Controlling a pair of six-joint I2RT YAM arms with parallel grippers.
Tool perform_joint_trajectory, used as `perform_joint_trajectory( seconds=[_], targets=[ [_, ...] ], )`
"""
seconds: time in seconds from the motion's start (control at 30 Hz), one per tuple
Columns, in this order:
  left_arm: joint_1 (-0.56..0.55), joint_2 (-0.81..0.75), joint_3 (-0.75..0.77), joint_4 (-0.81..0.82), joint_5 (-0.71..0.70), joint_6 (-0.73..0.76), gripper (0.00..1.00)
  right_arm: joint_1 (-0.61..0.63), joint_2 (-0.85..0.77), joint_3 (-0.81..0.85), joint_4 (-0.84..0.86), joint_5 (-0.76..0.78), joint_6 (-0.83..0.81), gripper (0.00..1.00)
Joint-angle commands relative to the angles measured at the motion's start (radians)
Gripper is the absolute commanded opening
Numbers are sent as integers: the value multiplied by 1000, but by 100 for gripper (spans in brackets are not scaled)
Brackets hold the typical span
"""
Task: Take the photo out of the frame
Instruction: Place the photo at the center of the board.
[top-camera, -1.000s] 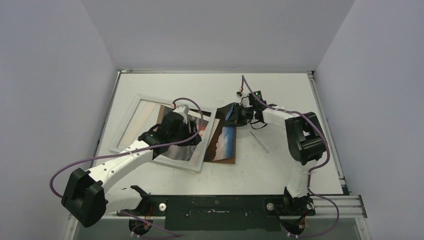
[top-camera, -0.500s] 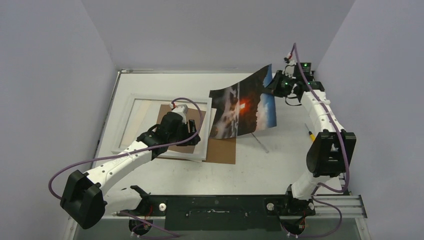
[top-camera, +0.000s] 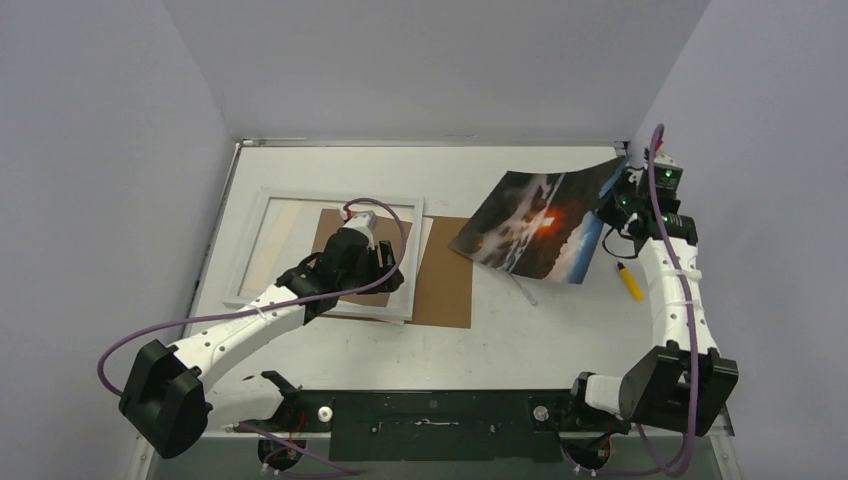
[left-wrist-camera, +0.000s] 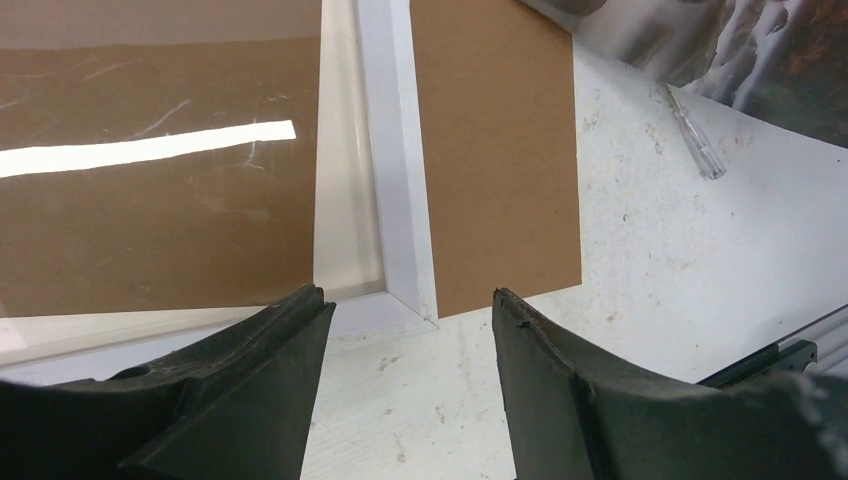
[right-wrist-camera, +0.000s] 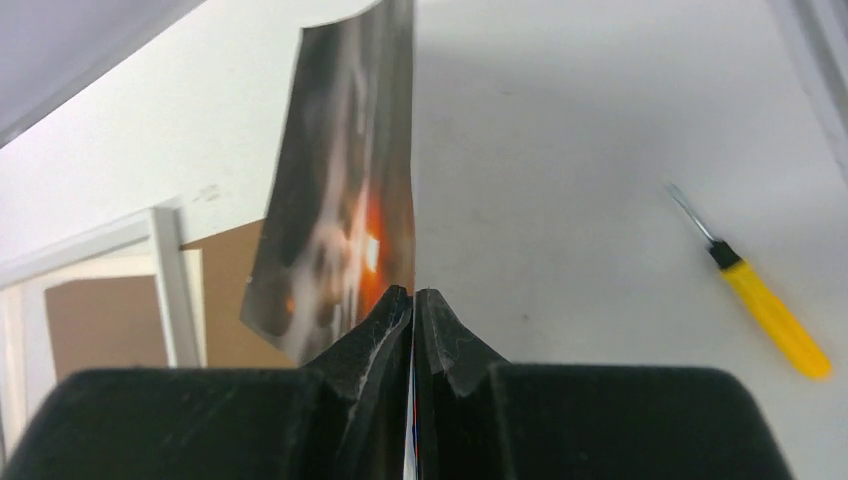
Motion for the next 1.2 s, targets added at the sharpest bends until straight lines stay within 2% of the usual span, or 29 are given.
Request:
perform_joint_trajectory(
  seconds=[0.0,0.17,0.4,0.43,0.5,0.57,0.63,0.73,0.83,0.9,1.0,1.1,1.17],
  targets=[
    [-32,-31,-20,79,-37,-43,60,-102,-88,-174,90,91,71,5],
    [-41,-55,-43,112,-45,-62,61,-174,-198,-395,205,109,160,5],
    [-46,-62,-40,122,-52,-56,61,-182,-229,-558,251,153,207,6],
    [-48,-60,-38,119,-57,-53,62,-184,-236,-571,252,162,205,15],
    [-52,-61,-34,110,-76,-49,63,-188,-258,-582,248,169,196,54],
    [-52,-65,-29,99,-99,-48,65,-189,-295,-584,247,167,191,62],
    [-51,-75,-23,88,-125,-42,66,-190,-342,-578,236,192,198,66],
    [-43,-97,-5,59,-178,-39,68,-189,-385,-524,193,230,187,82],
    [-23,-117,9,34,-213,-41,69,-177,-407,-439,100,370,187,99],
    [-11,-128,11,29,-227,-40,70,-171,-412,-385,42,470,203,90],
    [-3,-124,17,32,-234,-32,71,-166,-410,-332,17,454,178,90],
    [-3,-93,47,10,-244,-29,71,-135,-408,-333,85,251,117,90],
    [-3,-81,61,4,-250,-29,72,-42,-360,-329,124,134,84,93]
  ],
)
